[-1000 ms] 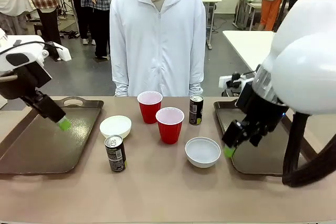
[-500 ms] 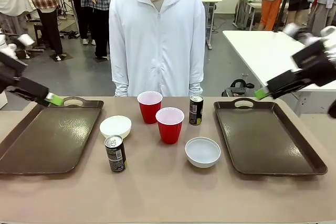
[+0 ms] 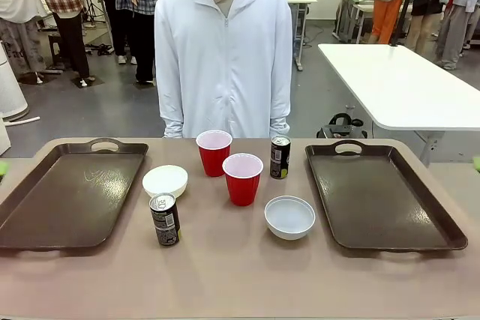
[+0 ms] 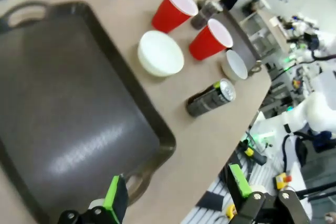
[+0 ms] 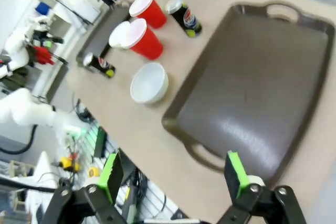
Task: Prepare tableware on both trays.
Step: Pick up a Picnic Bowl from the table and place it on a Handle tray.
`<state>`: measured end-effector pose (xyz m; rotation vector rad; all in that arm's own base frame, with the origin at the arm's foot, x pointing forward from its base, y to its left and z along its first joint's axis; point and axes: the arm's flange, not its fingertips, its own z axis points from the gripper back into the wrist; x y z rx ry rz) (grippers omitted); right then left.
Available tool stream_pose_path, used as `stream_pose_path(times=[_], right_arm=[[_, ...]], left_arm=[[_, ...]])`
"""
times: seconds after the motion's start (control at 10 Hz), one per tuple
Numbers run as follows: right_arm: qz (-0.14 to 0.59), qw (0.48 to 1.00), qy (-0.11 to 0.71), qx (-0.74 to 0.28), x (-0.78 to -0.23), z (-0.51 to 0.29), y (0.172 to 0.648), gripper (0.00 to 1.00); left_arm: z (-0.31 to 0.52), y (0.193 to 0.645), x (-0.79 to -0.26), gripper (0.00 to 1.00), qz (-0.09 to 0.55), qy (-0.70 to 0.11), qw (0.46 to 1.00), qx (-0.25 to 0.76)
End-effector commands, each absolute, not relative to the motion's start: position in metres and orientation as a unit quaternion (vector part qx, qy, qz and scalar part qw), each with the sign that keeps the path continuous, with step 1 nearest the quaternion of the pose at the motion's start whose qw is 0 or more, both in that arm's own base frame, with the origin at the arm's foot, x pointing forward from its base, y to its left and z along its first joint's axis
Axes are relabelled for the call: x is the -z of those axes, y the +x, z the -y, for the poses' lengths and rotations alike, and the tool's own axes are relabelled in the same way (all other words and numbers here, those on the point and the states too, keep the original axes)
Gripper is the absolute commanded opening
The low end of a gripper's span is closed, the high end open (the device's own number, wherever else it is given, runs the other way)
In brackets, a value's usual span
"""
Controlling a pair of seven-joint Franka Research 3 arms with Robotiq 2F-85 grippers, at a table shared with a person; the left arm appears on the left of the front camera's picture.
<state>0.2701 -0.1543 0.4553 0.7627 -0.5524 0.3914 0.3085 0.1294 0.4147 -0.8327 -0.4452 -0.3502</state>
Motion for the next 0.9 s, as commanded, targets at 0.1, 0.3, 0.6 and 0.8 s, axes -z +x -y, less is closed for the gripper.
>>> stream_pose_path(times=[0.1, 0.3, 0.6, 0.8], right_arm=[[0.225, 0.882, 0.363, -0.201, -0.362, 0.101, 0.189, 1.0], [0.219, 0.883, 0.364, -0.2, -0.36, 0.102, 0.191, 1.0], [0.223, 0.882, 0.366, -0.197, -0.358, 0.101, 0.19, 1.0], [0.234, 0.874, 0.368, -0.214, -0.359, 0.099, 0.19, 1.0]], left_arm=[[-0.144, 0.286, -0.403, 1.0, 0.212, -0.39, 0.885, 0.144], [-0.15, 0.282, -0.402, 1.0, 0.212, -0.387, 0.886, 0.14], [-0.14, 0.282, -0.405, 1.0, 0.206, -0.38, 0.89, 0.144], [-0.139, 0.281, -0.404, 1.0, 0.201, -0.365, 0.897, 0.149]])
